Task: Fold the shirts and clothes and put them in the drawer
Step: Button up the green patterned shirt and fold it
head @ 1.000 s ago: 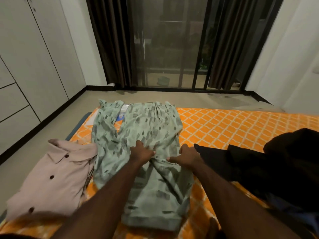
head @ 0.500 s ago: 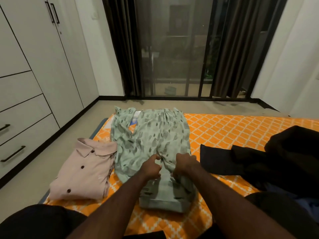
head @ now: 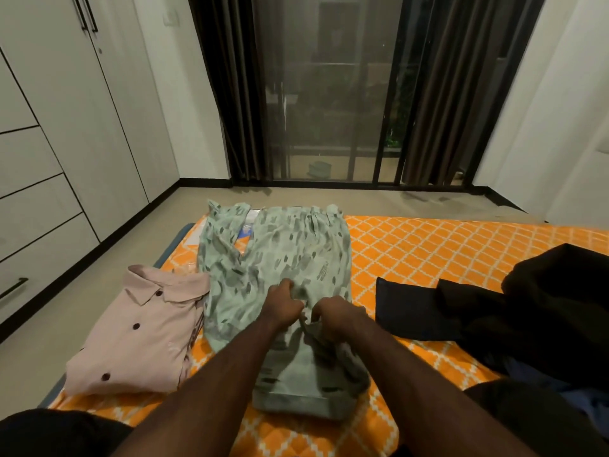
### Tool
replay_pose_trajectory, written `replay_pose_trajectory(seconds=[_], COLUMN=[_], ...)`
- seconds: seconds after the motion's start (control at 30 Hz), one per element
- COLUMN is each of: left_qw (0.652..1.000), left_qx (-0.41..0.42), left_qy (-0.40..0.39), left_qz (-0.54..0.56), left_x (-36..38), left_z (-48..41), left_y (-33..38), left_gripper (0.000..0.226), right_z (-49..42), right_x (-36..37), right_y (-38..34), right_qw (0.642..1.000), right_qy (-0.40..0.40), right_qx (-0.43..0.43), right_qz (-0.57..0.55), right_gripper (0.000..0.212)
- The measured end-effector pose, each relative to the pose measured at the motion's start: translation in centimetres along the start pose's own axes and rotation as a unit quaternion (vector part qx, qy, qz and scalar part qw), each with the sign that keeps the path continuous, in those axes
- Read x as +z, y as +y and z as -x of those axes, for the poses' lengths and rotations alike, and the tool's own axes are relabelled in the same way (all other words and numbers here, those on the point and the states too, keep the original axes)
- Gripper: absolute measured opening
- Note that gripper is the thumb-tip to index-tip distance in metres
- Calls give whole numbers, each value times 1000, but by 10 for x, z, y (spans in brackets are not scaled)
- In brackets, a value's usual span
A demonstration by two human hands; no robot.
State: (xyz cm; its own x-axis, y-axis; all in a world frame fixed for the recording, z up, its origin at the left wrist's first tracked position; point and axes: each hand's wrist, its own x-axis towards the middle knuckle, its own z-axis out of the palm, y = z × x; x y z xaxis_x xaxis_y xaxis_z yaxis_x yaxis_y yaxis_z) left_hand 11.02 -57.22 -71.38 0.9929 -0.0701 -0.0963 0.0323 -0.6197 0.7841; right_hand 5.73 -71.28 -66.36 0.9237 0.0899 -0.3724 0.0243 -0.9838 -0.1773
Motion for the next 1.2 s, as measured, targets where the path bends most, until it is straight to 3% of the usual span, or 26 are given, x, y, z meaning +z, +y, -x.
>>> replay_pose_trajectory(seconds=[0.13,0.3,0.4,0.53,0.67,0.77,0.83,0.93,1.0,1.1,1.2], left_qw=[999,979,989,992,975,959,944,938,953,973,960], left_qx=[-6,-106,-107,-97,-126,9,105,139,98,-1,6], left_qy=[-29,-53,7,85,135,165,132,101,97,70,74], left_qz=[45,166,105,-11,-123,-232,-282,-302,-270,-221,-269], left_x=[-3,7,14,16,18,27,33,40,44,50,58], left_z=[-21,-38,-41,-44,-32,-23,-22,-21,-16,-11,-7], left_y=[6,9,8,6,12,11,8,6,6,2,-8], left_gripper=[65,60,45,49,55,71,73,73,75,77,75], right_z=[-10,-20,-24,-28,-25,-22,-23,-21,-21,-27,-30], right_x=[1,5,3,-4,-11,-19,-20,-4,13,37,64], right_y=[12,22,20,16,19,25,29,26,21,15,20], right_qw=[997,997,993,983,977,981,992,969,967,970,977], right_qy=[-56,-57,-92,-147,-179,-120,19,184,180,75,29], right_qx=[-17,-12,-40,-80,-104,-74,-24,42,75,168,167], right_qz=[50,58,68,73,-51,-132,-121,-162,-165,-162,-132], right_gripper=[61,71,71,74,58,39,32,39,47,67,84])
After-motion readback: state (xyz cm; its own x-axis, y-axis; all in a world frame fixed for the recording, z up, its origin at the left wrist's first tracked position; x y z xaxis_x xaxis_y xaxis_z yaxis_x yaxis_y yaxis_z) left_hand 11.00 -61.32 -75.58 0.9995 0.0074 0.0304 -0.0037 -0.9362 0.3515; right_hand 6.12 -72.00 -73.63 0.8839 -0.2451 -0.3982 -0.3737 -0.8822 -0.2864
